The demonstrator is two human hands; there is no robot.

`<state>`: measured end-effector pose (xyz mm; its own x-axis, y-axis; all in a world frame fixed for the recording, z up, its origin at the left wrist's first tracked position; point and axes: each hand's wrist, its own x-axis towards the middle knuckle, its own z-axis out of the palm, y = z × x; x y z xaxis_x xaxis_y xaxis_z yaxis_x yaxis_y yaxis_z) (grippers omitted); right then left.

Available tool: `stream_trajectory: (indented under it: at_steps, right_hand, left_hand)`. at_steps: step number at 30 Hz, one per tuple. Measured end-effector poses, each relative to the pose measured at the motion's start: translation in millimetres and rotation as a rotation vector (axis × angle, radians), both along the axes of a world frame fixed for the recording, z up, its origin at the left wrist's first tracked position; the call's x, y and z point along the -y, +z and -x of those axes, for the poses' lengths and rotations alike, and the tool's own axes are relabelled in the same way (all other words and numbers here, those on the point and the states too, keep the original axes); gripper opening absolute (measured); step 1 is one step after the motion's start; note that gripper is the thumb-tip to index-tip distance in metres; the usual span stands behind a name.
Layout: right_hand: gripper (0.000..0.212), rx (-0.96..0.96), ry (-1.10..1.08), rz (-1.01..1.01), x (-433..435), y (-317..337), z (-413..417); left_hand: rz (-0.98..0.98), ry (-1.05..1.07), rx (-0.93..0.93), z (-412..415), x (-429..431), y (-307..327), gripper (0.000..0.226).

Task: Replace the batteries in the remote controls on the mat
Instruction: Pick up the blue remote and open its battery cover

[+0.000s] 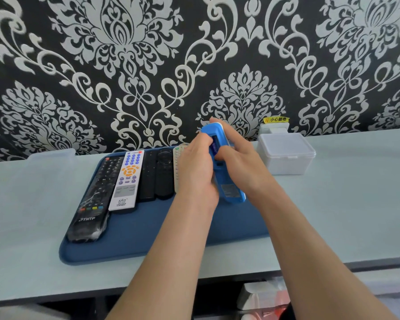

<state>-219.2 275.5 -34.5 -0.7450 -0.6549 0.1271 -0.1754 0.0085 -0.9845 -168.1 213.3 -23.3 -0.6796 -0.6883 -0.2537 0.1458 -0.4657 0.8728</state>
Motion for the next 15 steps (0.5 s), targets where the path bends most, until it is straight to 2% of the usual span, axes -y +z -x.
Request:
stream_trajectory:
  at_steps: [6, 10, 14, 15]
  right_hand:
    - [0.064, -0.036, -0.042, 0.021, -2.6, -2.5, -1.0]
    - [0.063, -0.109, -0.076, -0.032, 3.1, -8.2, -0.8]
    - [0.053, -0.131, -0.1, -0.014, 3.8, -8.4, 2.7]
    - [0.049, -0.13, -0.119, -0.002, 2.8, -8.5, 3.9]
  left_hand:
    - [-0.081, 0.019, -0.067, 5.3, -4.0, 6.1, 0.022]
    - [-0.066, 0.004, -0.061, 10.4, 2.7, 0.6, 0.008]
    - [-0.047, -0.025, -0.137, 10.5, 1.2, -0.8, 0.006]
    - [-0.042, -0.005, -0.142, 11.5, 0.4, -3.3, 0.012]
